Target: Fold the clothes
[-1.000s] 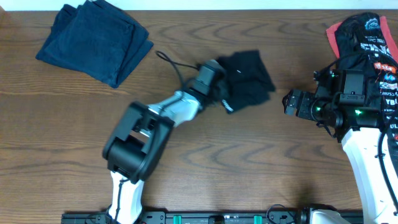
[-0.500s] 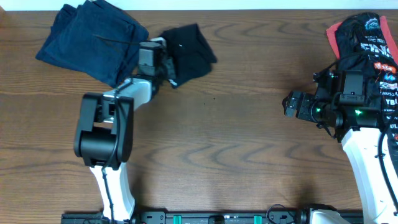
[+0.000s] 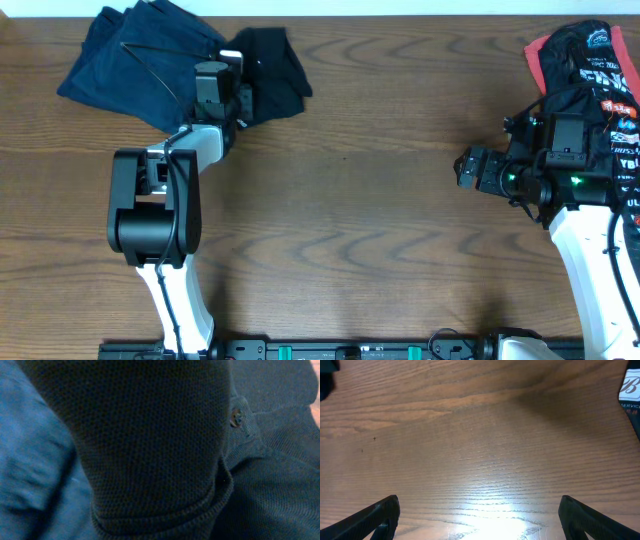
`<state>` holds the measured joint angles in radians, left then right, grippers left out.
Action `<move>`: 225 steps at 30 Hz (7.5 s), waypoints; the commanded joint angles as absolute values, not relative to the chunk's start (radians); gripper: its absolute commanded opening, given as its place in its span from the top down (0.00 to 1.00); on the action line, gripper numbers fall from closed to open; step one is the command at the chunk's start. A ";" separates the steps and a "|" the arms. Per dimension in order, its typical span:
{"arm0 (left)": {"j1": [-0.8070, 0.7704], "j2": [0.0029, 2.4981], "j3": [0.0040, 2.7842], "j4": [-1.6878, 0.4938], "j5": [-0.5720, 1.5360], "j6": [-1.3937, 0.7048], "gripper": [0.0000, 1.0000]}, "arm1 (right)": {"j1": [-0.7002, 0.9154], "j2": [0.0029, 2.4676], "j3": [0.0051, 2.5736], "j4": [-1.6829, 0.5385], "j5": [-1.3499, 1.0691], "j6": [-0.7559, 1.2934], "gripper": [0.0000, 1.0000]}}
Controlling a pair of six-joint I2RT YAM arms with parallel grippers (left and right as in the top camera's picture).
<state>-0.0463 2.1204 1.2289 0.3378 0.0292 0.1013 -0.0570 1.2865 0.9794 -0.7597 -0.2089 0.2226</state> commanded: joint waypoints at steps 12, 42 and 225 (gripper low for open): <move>-0.003 1.981 1.327 0.343 -0.099 0.138 0.94 | -0.066 1.289 0.981 -0.787 -0.205 0.208 0.01; 0.274 1.986 1.346 0.331 -0.088 -0.197 0.94 | -0.066 1.289 0.980 -0.812 -0.206 0.209 0.01; 0.136 0.084 0.865 -1.166 0.191 -0.567 0.02 | -0.064 0.285 0.958 -1.176 -0.078 0.208 0.01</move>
<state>0.1352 0.0830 0.8642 -1.1698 0.1810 -0.5575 -0.0570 0.2840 0.9760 -1.1866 -0.0986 0.2260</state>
